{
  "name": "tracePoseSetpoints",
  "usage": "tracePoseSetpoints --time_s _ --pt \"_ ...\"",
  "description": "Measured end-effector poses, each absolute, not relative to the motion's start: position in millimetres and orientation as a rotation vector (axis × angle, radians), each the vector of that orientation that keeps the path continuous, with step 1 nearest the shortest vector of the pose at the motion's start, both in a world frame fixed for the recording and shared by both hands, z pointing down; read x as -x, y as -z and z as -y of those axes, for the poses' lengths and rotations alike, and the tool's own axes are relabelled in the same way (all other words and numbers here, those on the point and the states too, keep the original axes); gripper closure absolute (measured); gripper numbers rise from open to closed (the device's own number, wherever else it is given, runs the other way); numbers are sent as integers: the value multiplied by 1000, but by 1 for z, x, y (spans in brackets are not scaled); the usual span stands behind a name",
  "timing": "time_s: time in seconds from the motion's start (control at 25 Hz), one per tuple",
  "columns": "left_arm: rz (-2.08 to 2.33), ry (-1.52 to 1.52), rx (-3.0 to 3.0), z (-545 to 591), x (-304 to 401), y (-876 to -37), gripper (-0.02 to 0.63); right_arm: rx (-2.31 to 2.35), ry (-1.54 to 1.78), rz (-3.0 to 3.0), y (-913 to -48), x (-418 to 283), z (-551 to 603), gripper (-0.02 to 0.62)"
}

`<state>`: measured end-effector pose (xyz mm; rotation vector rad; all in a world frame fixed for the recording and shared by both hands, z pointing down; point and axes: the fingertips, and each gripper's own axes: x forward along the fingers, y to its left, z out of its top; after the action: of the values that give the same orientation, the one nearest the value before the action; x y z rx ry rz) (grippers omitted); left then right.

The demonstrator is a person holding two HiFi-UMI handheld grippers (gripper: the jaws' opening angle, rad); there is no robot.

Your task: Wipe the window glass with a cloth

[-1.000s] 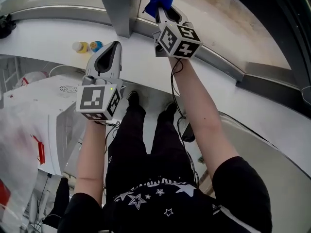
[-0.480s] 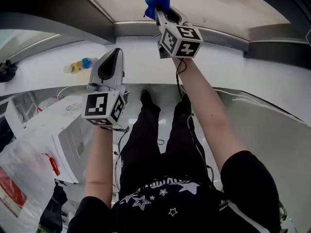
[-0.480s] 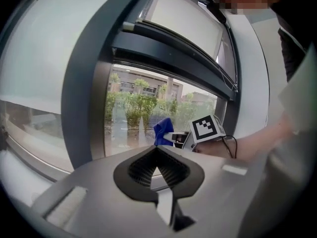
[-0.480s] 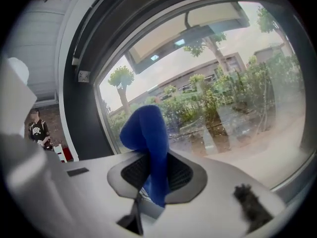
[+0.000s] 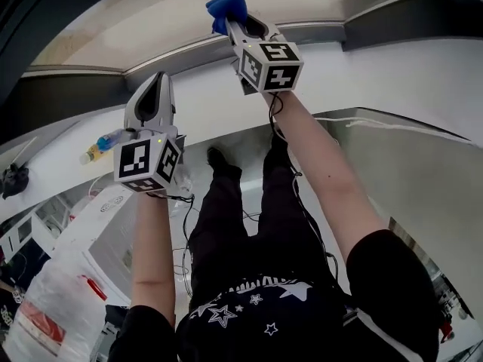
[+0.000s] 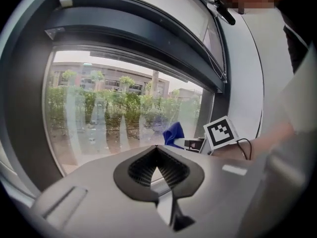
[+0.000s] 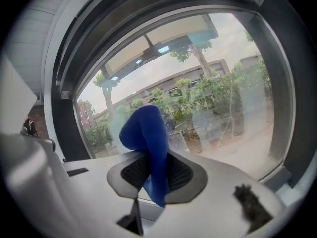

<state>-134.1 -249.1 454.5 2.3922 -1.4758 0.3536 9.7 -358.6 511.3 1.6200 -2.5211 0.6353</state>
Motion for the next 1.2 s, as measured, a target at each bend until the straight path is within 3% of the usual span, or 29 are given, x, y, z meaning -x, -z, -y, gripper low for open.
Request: tracePoseSetpoints --time_s 0.76,1.2 --pt "1303 -388 -2510 301 -93 -455 597 -1989 -600 2290 -505 -306 375 518" --pt "1226 -418 -2556 295 -160 -461 597 -2182 -682 2165 -518 -395 359 518"
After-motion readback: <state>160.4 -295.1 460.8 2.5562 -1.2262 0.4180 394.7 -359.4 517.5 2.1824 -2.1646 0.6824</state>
